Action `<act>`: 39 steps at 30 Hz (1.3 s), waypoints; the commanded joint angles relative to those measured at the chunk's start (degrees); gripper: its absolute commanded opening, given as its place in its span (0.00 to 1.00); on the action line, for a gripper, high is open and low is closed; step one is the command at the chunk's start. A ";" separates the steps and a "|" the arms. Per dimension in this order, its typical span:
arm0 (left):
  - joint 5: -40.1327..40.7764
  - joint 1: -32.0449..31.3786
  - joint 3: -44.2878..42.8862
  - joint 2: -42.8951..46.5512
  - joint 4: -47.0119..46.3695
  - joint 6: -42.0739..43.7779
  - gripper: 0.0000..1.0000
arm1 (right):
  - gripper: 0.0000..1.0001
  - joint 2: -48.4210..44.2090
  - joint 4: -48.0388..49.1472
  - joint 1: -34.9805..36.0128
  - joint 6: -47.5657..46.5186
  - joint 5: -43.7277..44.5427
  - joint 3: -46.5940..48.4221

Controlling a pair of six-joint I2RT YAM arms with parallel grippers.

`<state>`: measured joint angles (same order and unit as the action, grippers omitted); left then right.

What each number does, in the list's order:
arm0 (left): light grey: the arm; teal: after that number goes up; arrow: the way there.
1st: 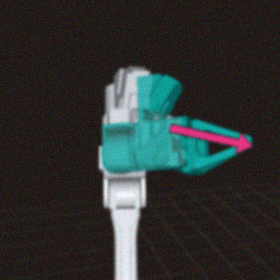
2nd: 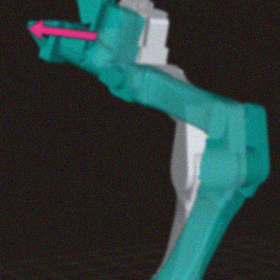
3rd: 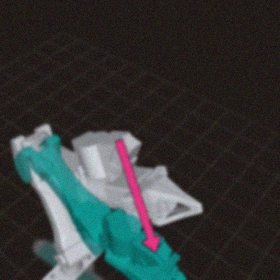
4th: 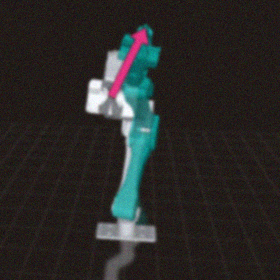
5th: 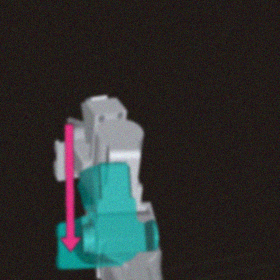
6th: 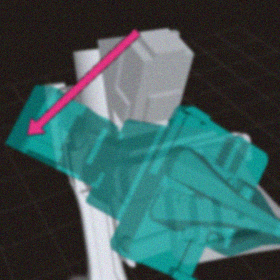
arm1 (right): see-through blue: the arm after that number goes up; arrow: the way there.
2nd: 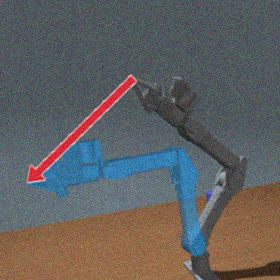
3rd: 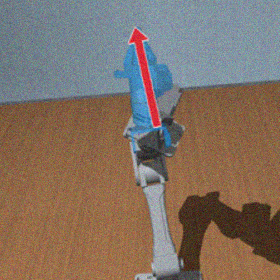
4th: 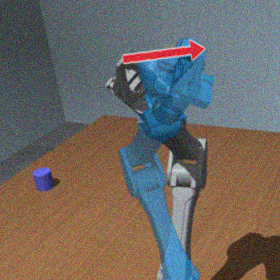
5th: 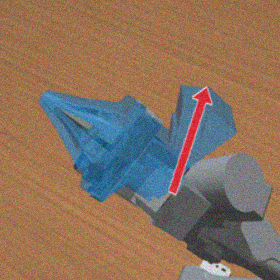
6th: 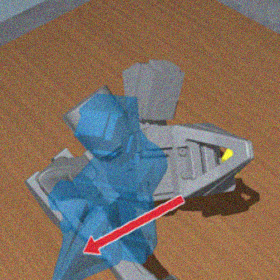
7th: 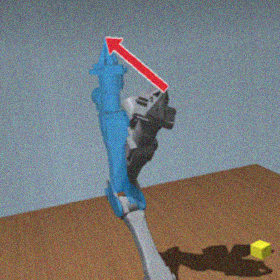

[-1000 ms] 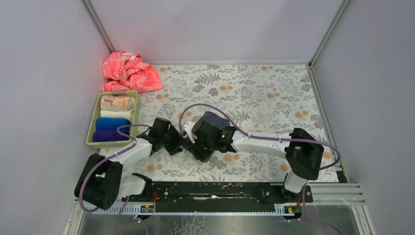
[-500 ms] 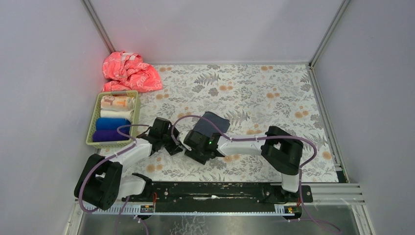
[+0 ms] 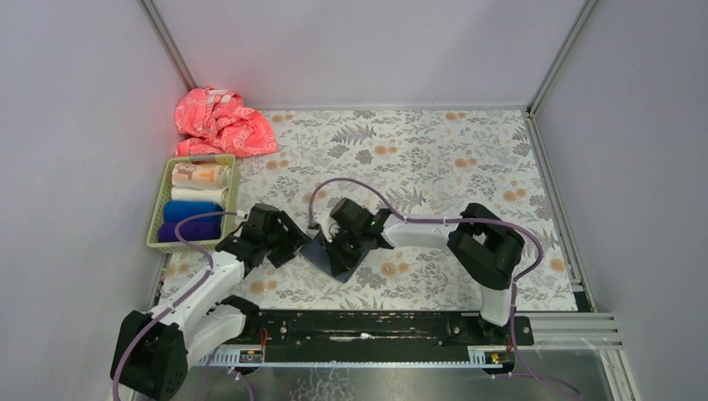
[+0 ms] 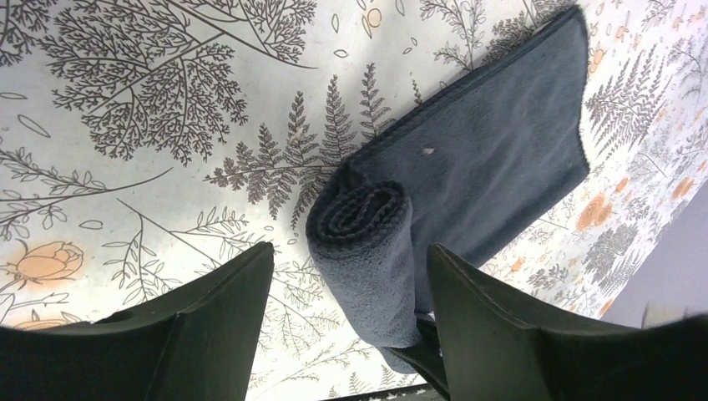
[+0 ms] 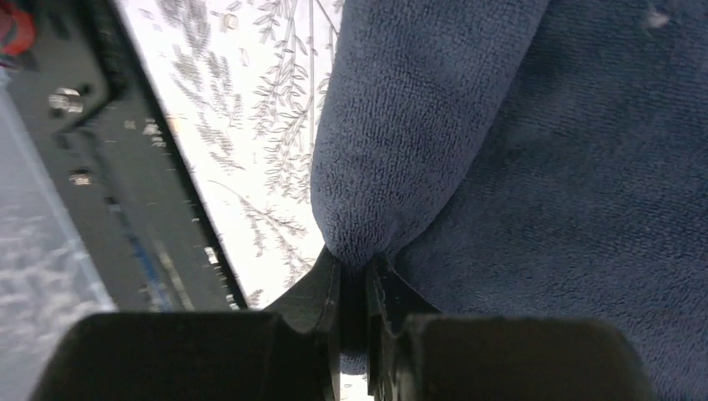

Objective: Roll the towels
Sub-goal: Roll the towel at the center of the board.

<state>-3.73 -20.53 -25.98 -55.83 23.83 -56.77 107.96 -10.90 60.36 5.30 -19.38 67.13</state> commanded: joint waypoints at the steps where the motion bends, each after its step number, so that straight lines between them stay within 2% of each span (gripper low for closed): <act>1: 1.43 -0.10 -2.16 2.51 5.16 1.13 0.67 | 0.07 0.43 7.96 -6.68 9.57 -24.86 -2.53; 7: -2.62 -0.37 -1.38 3.09 3.24 -0.45 0.67 | 0.07 4.93 22.77 -13.94 23.52 -38.19 -7.89; 13: -4.00 -1.89 -2.62 -2.51 -2.71 -1.05 0.66 | 0.09 7.97 30.22 -18.54 29.17 -41.64 -11.26; 21: -2.62 -4.64 -3.77 -11.10 -8.51 -1.32 0.62 | 0.14 10.79 21.71 -20.37 24.38 -37.89 -9.57; 24: -2.09 -4.73 -3.33 -13.31 -9.24 -1.28 0.60 | 0.21 9.17 16.46 -20.37 20.89 -34.31 -8.34; 27: -1.54 -4.74 -2.67 -15.10 -9.16 -0.82 0.57 | 0.38 4.10 10.66 -20.22 15.85 -27.00 -7.62; 30: -0.50 -4.78 -1.35 -15.65 -9.18 -0.80 0.55 | 0.49 -1.74 3.89 -19.17 9.58 -17.52 -6.34; 33: 0.59 -4.78 -0.22 -15.90 -8.99 -0.95 0.55 | 0.55 -6.78 -0.83 -15.52 4.52 -7.39 -5.38; 39: 2.59 -4.72 0.15 -17.09 -8.23 -1.30 0.55 | 0.59 -14.16 0.65 -4.89 -1.02 12.36 -7.42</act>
<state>-5.67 -25.06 -28.12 -70.87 15.03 -58.17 99.11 -8.45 48.86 11.29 -23.88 59.72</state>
